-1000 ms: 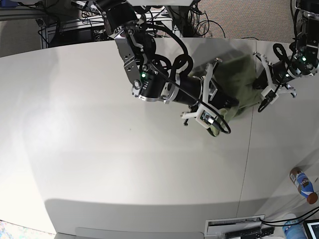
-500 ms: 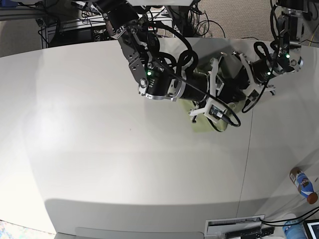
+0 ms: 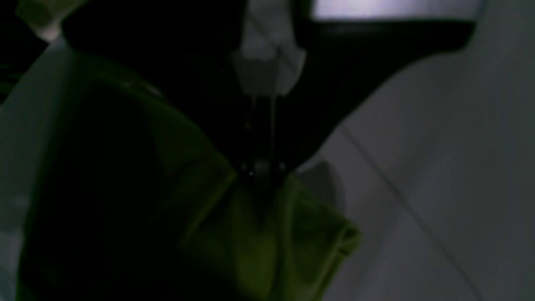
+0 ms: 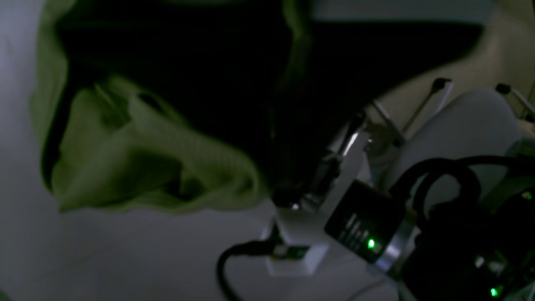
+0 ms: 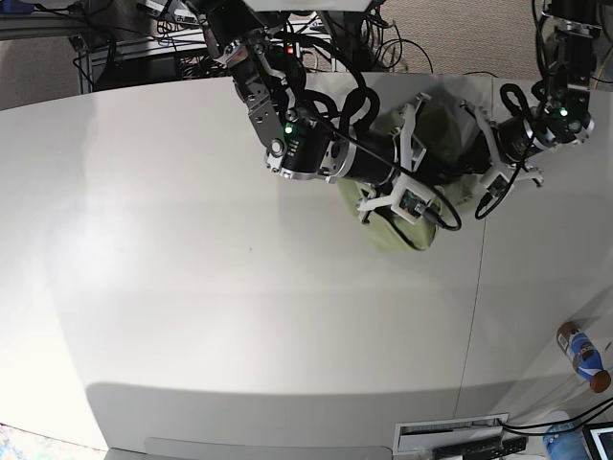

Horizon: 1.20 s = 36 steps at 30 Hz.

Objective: Fold the T-shirt properly
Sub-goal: 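Carry the held shirt with both grippers toward the bottle side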

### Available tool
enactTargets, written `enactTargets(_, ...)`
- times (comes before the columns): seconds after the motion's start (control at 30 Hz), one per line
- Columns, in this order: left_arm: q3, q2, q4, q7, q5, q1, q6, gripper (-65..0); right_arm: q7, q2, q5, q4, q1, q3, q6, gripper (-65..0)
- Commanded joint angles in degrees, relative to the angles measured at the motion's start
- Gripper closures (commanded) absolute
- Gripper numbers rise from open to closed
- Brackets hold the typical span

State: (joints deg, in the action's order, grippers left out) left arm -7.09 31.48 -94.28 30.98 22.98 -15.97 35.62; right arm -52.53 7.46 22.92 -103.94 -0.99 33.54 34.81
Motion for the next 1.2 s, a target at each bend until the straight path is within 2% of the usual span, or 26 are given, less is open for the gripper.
enactTargets(0.0, -0.24, 1.07, -0.61, 0.98, -0.74, 0.11, -0.66, -3.4, 1.84, 0.63, 1.16, -0.98, -0.92, 0.11, 0.44, -15.7)
enactTargets(0.33, -0.22, 0.79, -0.59, 1.11, 1.66, -0.07, -0.61, -3.3, 4.72, 0.68, 1.25, -0.98, -2.69, 0.22, 0.42, -16.6)
enactTargets(0.5, -0.22, 0.92, -0.59, 1.07, -1.97, -0.02, -0.72, -3.3, 4.59, 0.68, 1.25, -0.98, -2.84, 0.20, 0.42, -16.6)
enactTargets(0.53, -0.26, 1.01, -0.61, 1.07, -2.56, -0.04, -1.55, -3.3, 4.57, 0.68, 1.25, -0.98, -2.84, 0.20, 0.42, -16.6)
enactTargets(0.67, -1.62, 1.07, -1.60, 1.07, -7.98, -0.07, -8.66, -3.3, 4.48, 0.68, 0.96, -1.01, -3.61, 0.00, 0.39, -16.6)
enactTargets(0.8, -5.77, 1.07, -4.17, 1.07, -15.41, -0.07, -15.47, -3.4, 4.52, 0.66, -2.56, -1.01, -5.73, -1.22, 0.31, -14.7)
enactTargets(0.9, -9.94, 1.07, -4.87, 1.07, -16.06, -0.09, -15.39, -4.1, 4.52, 0.63, -4.63, -1.01, -7.21, -3.85, 0.31, -5.1)
enactTargets(0.97, -12.02, 1.07, -4.90, 1.07, -15.17, -0.09, -13.00, -7.0, 4.57, 0.63, -5.01, -1.01, -7.69, -5.99, 0.31, -1.1)
enactTargets(1.03, -13.20, 1.07, -4.90, 1.07, -13.75, -0.07, -11.08, -10.9, 4.57, 0.63, -5.01, -1.01, -7.76, -8.15, 0.31, -0.8)
enactTargets(1.17, -13.35, 1.07, -4.94, 1.09, -13.51, -0.09, -11.37, -12.1, 4.83, 0.61, -7.21, -0.98, -7.74, -11.10, 0.33, -0.8)
